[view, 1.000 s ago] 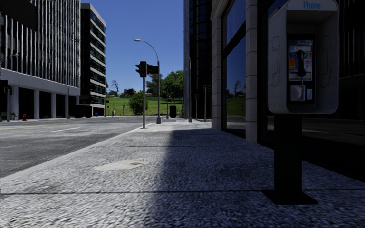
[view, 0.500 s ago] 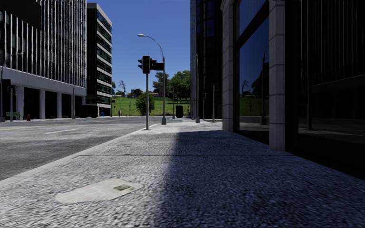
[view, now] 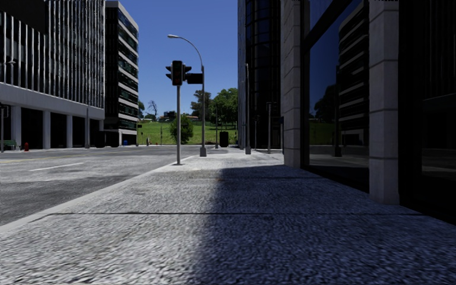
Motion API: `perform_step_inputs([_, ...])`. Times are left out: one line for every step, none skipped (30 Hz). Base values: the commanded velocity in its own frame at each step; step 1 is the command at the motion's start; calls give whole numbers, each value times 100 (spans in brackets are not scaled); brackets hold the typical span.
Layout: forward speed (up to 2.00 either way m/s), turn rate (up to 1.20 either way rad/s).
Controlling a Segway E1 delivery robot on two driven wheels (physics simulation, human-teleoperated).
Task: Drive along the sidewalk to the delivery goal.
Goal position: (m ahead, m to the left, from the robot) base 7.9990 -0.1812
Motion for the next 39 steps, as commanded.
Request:
perform_step_inputs([194, 0])
perform_step_inputs([194, 0])
perform_step_inputs([194, 0])
perform_step_inputs([194, 0])
perform_step_inputs([194, 0])
perform_step_inputs([194, 0])
perform_step_inputs([194, 0])
perform_step_inputs([194, 0])
perform_step_inputs([194, 0])
perform_step_inputs([194, 0])
perform_step_inputs([194, 0])
perform_step_inputs([194, 0])
perform_step_inputs([194, 0])
perform_step_inputs([194, 0])
perform_step_inputs([194, 0])
perform_step_inputs([194, 0])
perform_step_inputs([194, 0])
perform_step_inputs([194, 0])
perform_step_inputs([194, 0])
perform_step_inputs([194, 0])
perform_step_inputs([194, 0])
perform_step_inputs([194, 0])
perform_step_inputs([194, 0])
perform_step_inputs([194, 0])
perform_step_inputs([194, 0])
perform_step_inputs([194, 0])
perform_step_inputs([194, 0])
perform_step_inputs([194, 0])
perform_step_inputs([194, 0])
perform_step_inputs([194, 0])
perform_step_inputs([194, 0])
perform_step_inputs([194, 0])
perform_step_inputs([194, 0])
perform_step_inputs([194, 0])
perform_step_inputs([194, 0])
perform_step_inputs([194, 0])
perform_step_inputs([194, 0])
perform_step_inputs([194, 0])
perform_step_inputs([194, 0])
